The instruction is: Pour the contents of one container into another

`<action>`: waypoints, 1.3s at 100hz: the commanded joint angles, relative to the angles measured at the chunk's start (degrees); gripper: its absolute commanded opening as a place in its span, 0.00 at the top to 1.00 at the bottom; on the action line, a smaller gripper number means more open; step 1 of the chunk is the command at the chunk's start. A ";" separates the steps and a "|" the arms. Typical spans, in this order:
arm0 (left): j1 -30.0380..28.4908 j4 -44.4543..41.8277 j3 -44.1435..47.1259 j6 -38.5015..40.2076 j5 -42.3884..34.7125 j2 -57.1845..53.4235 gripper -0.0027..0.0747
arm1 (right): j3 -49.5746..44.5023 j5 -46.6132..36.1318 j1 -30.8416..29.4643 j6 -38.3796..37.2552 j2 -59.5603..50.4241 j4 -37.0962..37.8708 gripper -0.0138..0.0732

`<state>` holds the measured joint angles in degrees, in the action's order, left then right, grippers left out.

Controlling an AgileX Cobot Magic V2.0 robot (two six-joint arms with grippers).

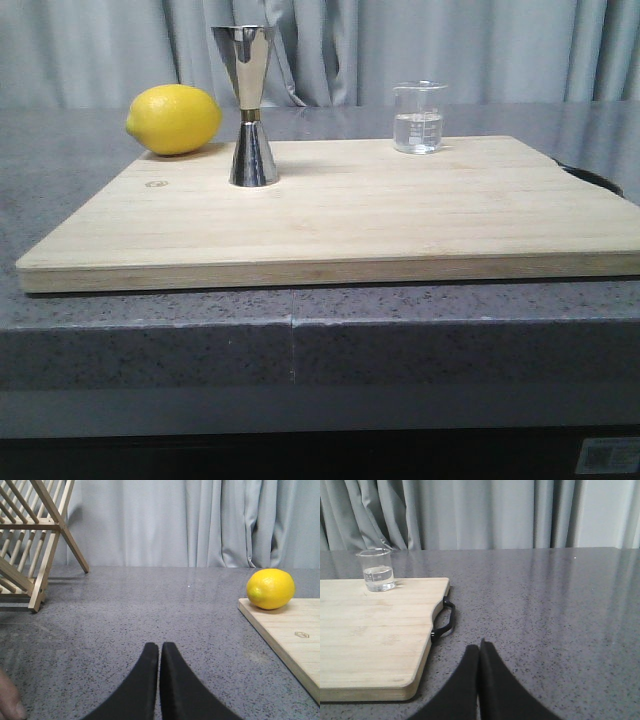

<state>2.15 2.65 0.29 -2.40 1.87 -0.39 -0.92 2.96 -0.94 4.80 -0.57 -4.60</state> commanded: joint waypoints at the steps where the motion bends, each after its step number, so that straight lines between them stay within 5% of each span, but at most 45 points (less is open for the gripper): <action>1: -0.05 0.45 1.60 0.29 -4.58 -1.22 0.99 | -0.31 -4.14 0.05 0.56 -1.14 0.49 0.92; 130: -0.05 4.16 0.37 0.39 -6.17 -1.22 0.99 | 2.23 -4.86 0.05 0.56 -1.14 -0.77 0.92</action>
<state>2.15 3.91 0.29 -2.40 1.42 -0.39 -0.92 2.03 -0.94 4.80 -0.57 -4.70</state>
